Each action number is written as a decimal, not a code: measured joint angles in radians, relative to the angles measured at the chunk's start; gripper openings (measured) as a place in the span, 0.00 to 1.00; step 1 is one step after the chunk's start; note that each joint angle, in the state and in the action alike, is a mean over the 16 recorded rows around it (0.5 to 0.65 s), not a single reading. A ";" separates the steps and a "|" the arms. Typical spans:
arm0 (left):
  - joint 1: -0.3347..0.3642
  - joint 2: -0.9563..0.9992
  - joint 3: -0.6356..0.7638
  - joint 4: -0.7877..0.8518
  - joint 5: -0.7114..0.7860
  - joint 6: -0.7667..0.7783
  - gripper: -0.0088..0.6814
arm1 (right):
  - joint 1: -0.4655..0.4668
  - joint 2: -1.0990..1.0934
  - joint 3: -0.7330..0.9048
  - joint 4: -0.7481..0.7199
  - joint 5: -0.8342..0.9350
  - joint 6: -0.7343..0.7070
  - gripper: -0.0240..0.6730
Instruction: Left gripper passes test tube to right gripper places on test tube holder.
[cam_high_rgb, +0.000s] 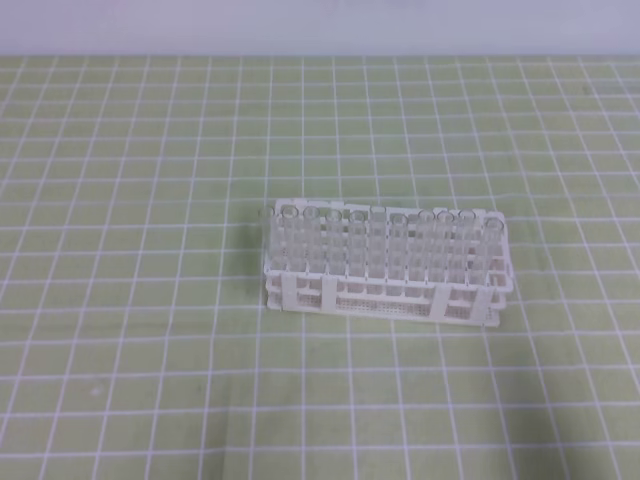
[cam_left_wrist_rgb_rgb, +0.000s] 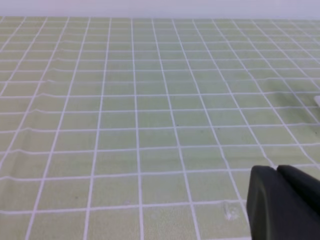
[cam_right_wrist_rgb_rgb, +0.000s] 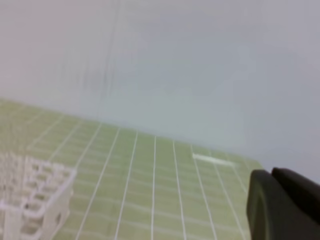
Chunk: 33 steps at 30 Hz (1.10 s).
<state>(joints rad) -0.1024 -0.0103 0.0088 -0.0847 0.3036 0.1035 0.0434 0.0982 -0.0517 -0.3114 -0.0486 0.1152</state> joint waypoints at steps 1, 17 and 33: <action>0.000 0.000 0.001 0.000 0.000 0.000 0.01 | -0.007 -0.009 0.013 0.021 -0.006 -0.015 0.03; 0.000 0.000 -0.001 0.000 0.000 0.000 0.01 | -0.016 -0.105 0.054 0.432 0.286 -0.333 0.03; -0.001 -0.002 0.002 0.000 -0.001 0.000 0.01 | -0.016 -0.106 0.054 0.418 0.326 -0.311 0.03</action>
<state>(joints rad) -0.1030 -0.0119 0.0110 -0.0848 0.3023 0.1037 0.0273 -0.0073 0.0022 0.1070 0.2778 -0.1962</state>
